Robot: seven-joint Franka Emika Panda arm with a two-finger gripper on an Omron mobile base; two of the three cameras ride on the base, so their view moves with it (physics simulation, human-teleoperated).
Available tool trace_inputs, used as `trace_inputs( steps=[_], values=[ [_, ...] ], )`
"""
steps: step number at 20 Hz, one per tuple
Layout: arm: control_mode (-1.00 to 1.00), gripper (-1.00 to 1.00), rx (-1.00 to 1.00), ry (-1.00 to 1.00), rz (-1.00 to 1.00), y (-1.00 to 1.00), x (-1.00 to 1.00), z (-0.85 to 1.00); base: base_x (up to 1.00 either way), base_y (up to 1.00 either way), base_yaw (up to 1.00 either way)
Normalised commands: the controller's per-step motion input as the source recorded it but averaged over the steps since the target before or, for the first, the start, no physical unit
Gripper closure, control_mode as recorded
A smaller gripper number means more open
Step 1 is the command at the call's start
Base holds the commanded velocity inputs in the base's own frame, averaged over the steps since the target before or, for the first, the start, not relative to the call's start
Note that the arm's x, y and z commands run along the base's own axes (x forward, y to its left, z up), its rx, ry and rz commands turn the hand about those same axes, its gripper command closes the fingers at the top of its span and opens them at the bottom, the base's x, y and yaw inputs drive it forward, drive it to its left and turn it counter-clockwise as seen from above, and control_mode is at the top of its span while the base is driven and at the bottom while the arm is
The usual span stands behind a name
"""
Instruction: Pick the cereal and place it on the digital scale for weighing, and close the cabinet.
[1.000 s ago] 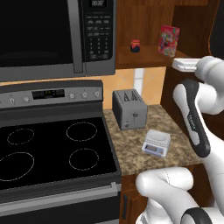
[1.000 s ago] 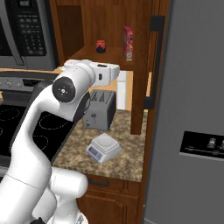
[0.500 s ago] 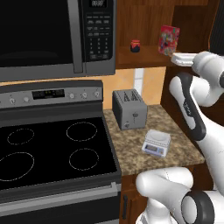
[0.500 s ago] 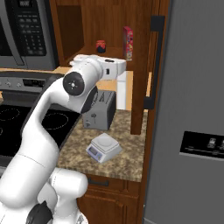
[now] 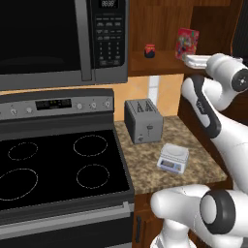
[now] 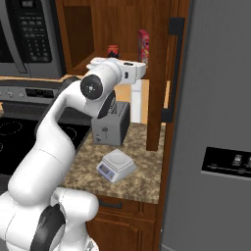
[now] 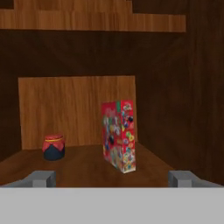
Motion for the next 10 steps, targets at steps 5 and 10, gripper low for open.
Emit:
trace_inputs(
  steps=[5, 10],
  values=[
    [-1.00, -1.00, 0.00, -0.01, 0.01, -0.14, 0.57, 0.00, 0.00, 0.00, 0.00],
    [-1.00, -1.00, 0.00, 0.04, 0.03, -0.20, 0.51, 0.00, 0.00, 0.00, 0.00]
  ],
)
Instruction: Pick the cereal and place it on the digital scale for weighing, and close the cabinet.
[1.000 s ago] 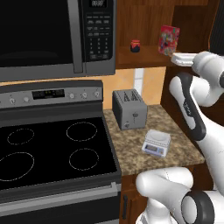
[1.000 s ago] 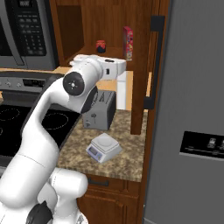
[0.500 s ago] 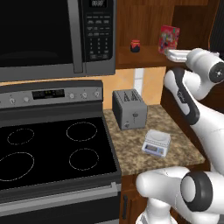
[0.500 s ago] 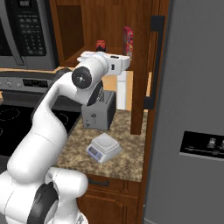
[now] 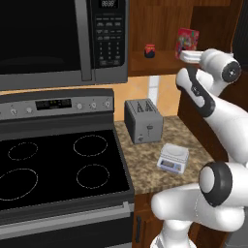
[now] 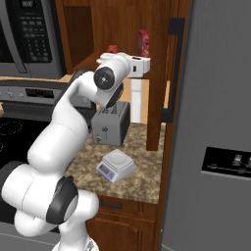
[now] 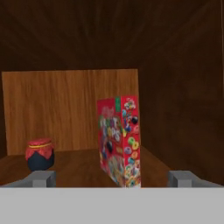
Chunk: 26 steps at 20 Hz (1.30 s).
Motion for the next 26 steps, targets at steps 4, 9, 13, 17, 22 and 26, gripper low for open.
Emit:
trace_inputs(
  steps=[4, 9, 13, 17, 22, 26],
  values=[
    [-1.00, -1.00, 0.00, 0.01, 0.03, 0.00, 0.19, 0.00, 0.00, 0.00, 0.00],
    [-1.00, -1.00, 0.00, 0.02, 0.01, -0.04, 0.24, 0.00, 0.00, 0.00, 0.00],
    [-1.00, -1.00, 0.00, 0.04, 0.00, -0.02, 0.41, 0.00, 0.00, 0.00, 0.00],
    [-1.00, -1.00, 0.00, 0.01, 0.00, 0.00, 0.46, 0.03, 0.00, 0.00, 0.00],
    [-1.00, -1.00, 0.00, 0.01, 0.00, -0.15, 0.31, 0.07, 0.00, 0.00, 0.00],
    [-1.00, -1.00, 0.00, 0.11, 0.00, -0.15, 0.43, 0.01, 0.00, 0.00, 0.00]
  ],
)
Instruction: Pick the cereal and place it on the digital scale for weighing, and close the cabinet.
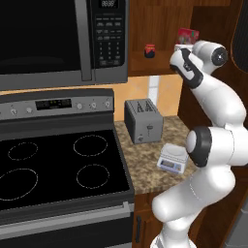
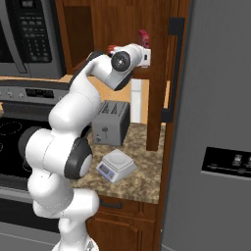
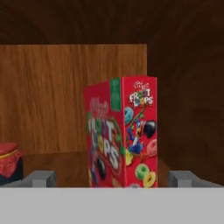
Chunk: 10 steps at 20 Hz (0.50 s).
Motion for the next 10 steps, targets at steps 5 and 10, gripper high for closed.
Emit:
trace_inputs(
  steps=[5, 10],
  values=[
    [-1.00, -1.00, 0.00, 0.03, 0.00, -0.14, 0.28, 0.00, 0.00, 0.00, 0.00],
    [-1.00, -1.00, 0.00, 0.02, 0.00, -0.12, 0.16, 0.00, 0.00, 0.00, 0.00]
  ],
)
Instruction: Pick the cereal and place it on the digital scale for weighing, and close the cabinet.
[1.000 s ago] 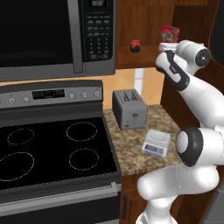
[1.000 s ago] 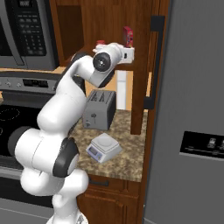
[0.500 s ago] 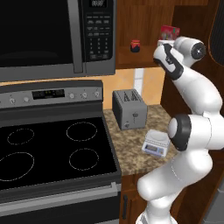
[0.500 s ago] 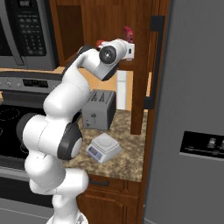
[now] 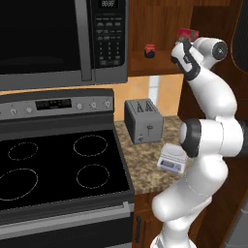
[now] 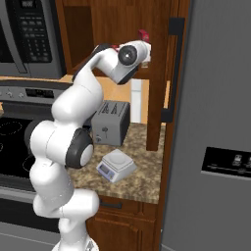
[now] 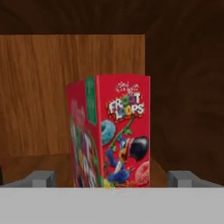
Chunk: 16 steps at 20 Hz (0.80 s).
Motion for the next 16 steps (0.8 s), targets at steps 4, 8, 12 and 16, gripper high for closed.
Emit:
trace_inputs(
  steps=[4, 8, 12, 16],
  values=[
    [-1.00, 1.00, -0.04, 0.07, 0.00, 0.12, 0.20, 0.00, 0.00, 0.00, 0.00],
    [-1.00, 1.00, -0.03, 0.07, 0.00, 0.08, 0.17, 0.00, 0.00, 0.00, 0.00],
    [-1.00, 1.00, -0.03, 0.01, 0.00, 0.08, -0.09, 0.00, 0.00, 0.00, 0.00],
    [-1.00, 1.00, -0.02, -0.14, -0.02, 0.36, -0.36, 0.00, 0.00, 0.00, 0.00]
  ],
)
